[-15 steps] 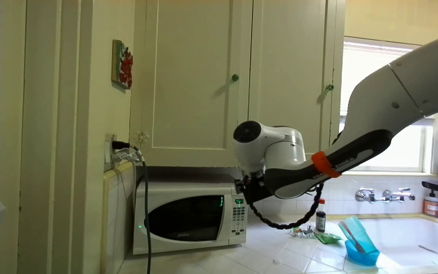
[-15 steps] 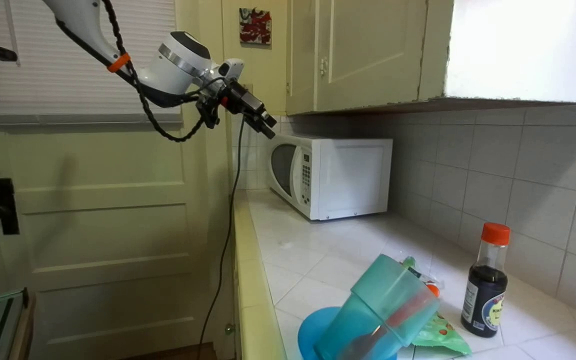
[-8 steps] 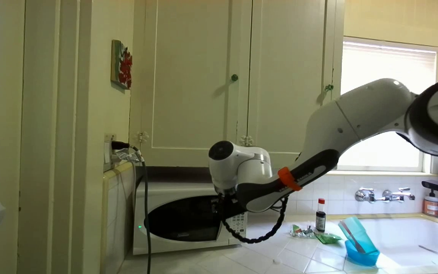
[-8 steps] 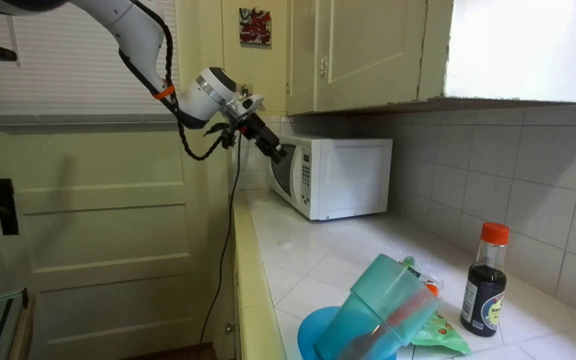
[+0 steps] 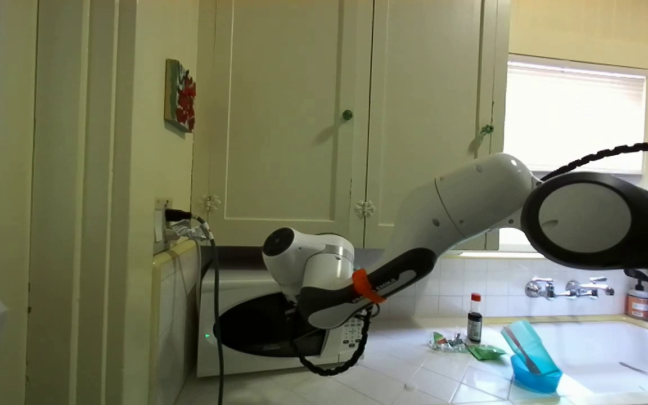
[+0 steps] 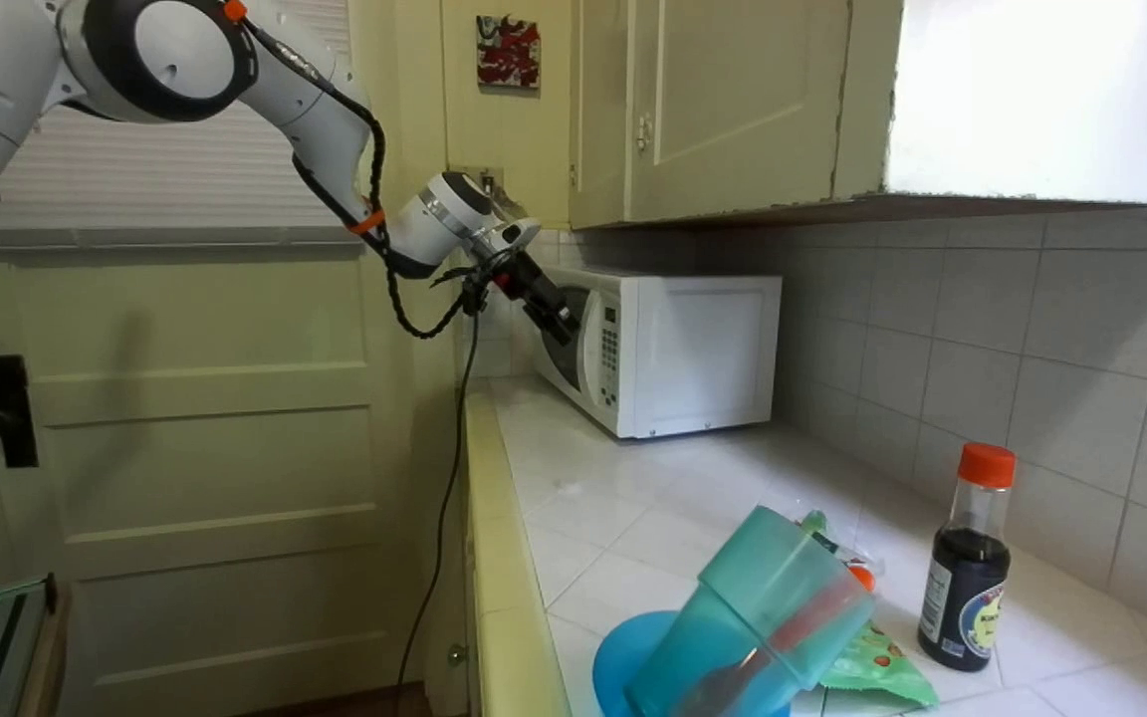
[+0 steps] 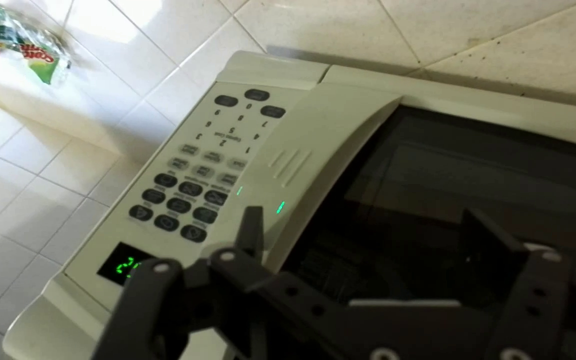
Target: Open the microwave
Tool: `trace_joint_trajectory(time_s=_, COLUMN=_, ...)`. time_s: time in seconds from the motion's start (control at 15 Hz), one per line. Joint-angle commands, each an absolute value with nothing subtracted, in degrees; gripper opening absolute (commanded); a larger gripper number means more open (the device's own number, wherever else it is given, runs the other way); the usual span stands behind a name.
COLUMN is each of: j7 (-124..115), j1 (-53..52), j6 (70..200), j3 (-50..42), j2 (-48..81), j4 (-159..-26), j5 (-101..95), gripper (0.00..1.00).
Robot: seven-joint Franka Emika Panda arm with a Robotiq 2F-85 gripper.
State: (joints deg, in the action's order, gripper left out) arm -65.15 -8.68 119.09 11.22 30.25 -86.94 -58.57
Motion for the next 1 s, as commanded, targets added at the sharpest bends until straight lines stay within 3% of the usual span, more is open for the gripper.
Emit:
trace_joint_trajectory(time_s=0.0, j7=-63.23, j1=-14.29, j6=111.22, j3=7.25, j2=33.43, j4=-80.72, j5=-54.94, gripper=1.00)
trace_joint_trajectory(time_s=0.33, j7=-64.71, j1=-16.81, j6=106.43, j3=5.25, j2=32.93, j4=-82.61, j5=-54.15, gripper=1.00)
trace_joint_trajectory(time_s=0.93, j7=-76.23, j1=-21.63, j6=96.53, j3=2.95, j2=33.60, j4=-87.79, j5=-70.83, gripper=1.00)
